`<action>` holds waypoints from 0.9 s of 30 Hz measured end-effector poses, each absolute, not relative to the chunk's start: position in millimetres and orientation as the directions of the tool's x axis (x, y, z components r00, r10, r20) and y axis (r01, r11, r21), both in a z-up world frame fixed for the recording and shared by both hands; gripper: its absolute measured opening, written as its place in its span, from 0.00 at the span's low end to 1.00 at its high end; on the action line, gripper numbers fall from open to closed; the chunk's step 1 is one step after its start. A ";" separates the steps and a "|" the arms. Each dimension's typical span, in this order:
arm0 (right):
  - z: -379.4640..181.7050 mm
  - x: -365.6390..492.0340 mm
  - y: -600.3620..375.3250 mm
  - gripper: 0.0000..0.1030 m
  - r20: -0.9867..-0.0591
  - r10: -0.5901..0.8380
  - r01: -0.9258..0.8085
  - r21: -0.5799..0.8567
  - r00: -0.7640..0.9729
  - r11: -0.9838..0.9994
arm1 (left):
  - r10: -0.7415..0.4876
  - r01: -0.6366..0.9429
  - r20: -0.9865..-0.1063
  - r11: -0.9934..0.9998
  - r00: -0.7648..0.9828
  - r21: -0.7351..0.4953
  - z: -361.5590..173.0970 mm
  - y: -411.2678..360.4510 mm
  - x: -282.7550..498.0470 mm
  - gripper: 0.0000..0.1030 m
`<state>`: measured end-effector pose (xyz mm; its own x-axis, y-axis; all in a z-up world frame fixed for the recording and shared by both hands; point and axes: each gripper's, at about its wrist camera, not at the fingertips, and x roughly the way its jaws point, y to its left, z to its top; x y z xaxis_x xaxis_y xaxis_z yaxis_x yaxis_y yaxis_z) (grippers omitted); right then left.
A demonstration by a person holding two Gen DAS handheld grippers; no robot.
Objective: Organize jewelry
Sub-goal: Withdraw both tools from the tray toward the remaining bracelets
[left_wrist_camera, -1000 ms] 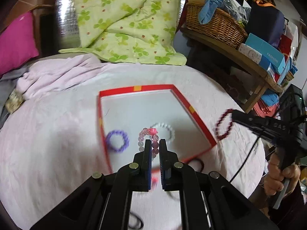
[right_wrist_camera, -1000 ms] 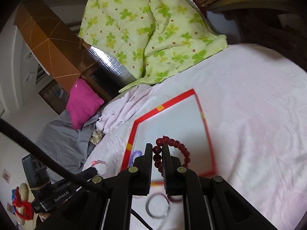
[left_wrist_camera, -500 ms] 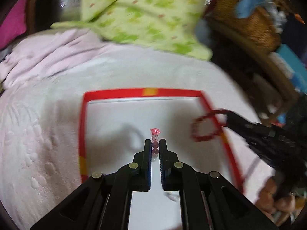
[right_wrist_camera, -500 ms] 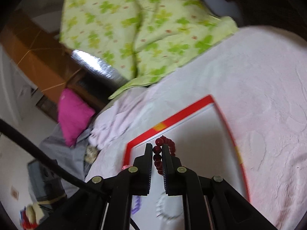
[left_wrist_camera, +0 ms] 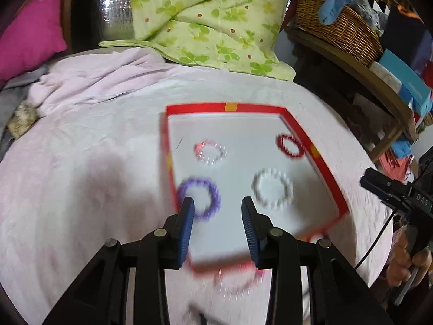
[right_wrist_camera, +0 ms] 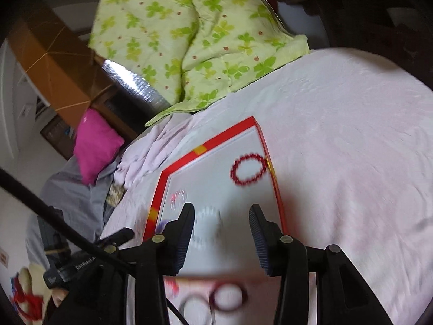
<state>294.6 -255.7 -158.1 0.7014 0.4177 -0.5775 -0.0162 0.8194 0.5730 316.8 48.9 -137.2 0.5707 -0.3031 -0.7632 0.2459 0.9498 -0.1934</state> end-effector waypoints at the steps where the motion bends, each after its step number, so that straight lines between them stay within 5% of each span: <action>1: -157.6 283.9 -255.6 0.44 -0.581 0.417 -0.022 0.565 0.699 0.825 | -0.290 0.233 -0.769 0.954 0.570 -0.187 -138.1 52.6 304.2 0.44; 11: -170.1 186.9 -255.6 0.45 -0.627 0.426 -0.012 0.553 0.652 0.833 | -0.250 0.102 -0.801 0.967 0.543 -0.233 -160.6 71.4 203.0 0.52; 27: -170.4 125.1 -243.1 0.45 -0.624 0.455 -0.016 0.578 0.635 0.816 | -0.189 0.104 -0.785 0.982 0.589 -0.158 -154.5 75.5 123.3 0.61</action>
